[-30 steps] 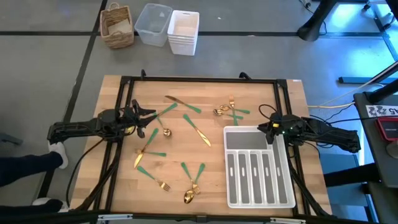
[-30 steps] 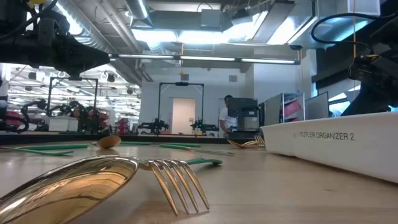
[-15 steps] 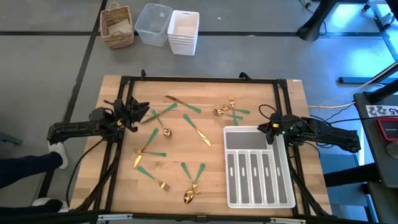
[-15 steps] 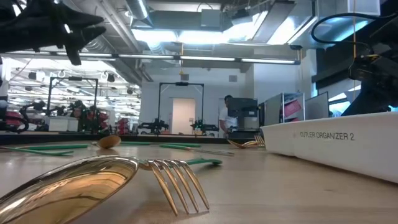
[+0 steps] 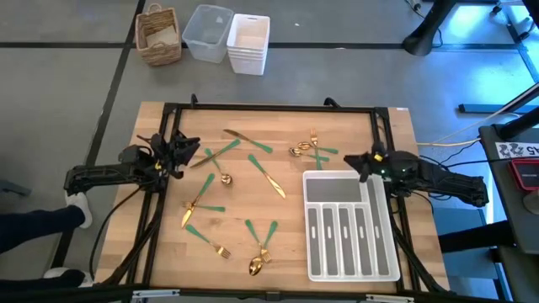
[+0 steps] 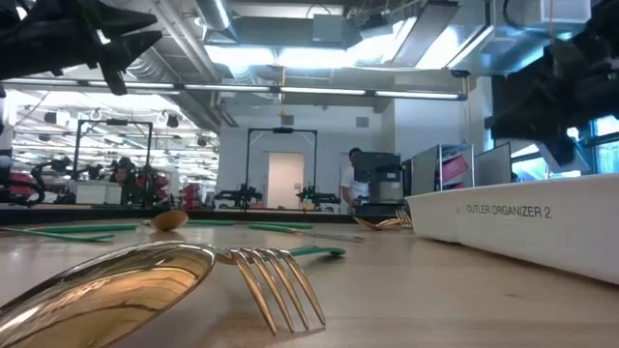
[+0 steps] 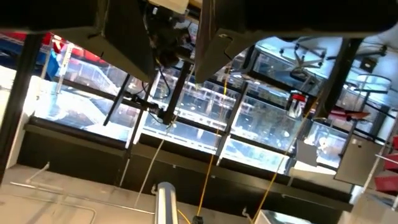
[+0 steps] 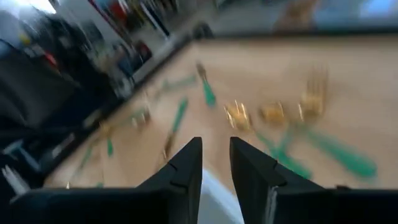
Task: Sort silverware
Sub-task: Put the green fork in the white silverware tray
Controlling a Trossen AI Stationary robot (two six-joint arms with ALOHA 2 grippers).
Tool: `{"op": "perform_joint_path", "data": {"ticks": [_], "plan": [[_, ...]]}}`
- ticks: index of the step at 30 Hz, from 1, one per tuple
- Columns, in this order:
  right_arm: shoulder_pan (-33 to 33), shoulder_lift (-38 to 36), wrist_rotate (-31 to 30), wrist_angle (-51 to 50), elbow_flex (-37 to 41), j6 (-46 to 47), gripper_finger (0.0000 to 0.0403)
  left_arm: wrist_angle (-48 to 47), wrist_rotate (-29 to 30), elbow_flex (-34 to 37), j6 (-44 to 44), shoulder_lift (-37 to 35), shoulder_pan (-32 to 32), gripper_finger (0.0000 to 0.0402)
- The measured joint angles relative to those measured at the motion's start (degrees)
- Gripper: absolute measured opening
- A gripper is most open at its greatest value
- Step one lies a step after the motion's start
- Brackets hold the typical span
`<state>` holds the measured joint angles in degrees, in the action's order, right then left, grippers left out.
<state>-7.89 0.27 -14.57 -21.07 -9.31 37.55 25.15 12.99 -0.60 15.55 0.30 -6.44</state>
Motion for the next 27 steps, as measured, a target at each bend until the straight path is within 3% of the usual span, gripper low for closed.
{"op": "perform_joint_path", "data": {"ticks": [5,8,12,14,22,27], "plan": [[-0.01,-0.01,-7.77,14.42,-0.17,-0.48,0.0083,-0.15,-3.23,-2.10,2.47,2.70,0.04,0.0114],[-0.01,-0.01,-13.88,22.34,-0.30,-6.31,0.0083,-1.09,-5.72,-5.80,2.32,7.11,0.20,0.0114],[-0.01,-0.01,-25.24,27.37,-0.32,-8.01,0.0083,-5.59,-11.20,-12.65,1.08,15.41,1.16,0.0114],[-0.01,-0.01,-27.59,27.61,-0.32,-7.99,0.0083,-10.77,-14.56,-17.20,0.97,19.89,1.88,0.0114],[-0.01,0.01,-25.05,26.48,-0.32,-7.87,0.0083,-42.99,-26.73,-35.44,2.06,36.08,7.09,0.0114],[-0.01,0.45,-19.20,27.41,-0.45,-6.25,0.0083,-57.00,-31.83,-42.63,1.00,44.27,12.23,0.0114]]}}
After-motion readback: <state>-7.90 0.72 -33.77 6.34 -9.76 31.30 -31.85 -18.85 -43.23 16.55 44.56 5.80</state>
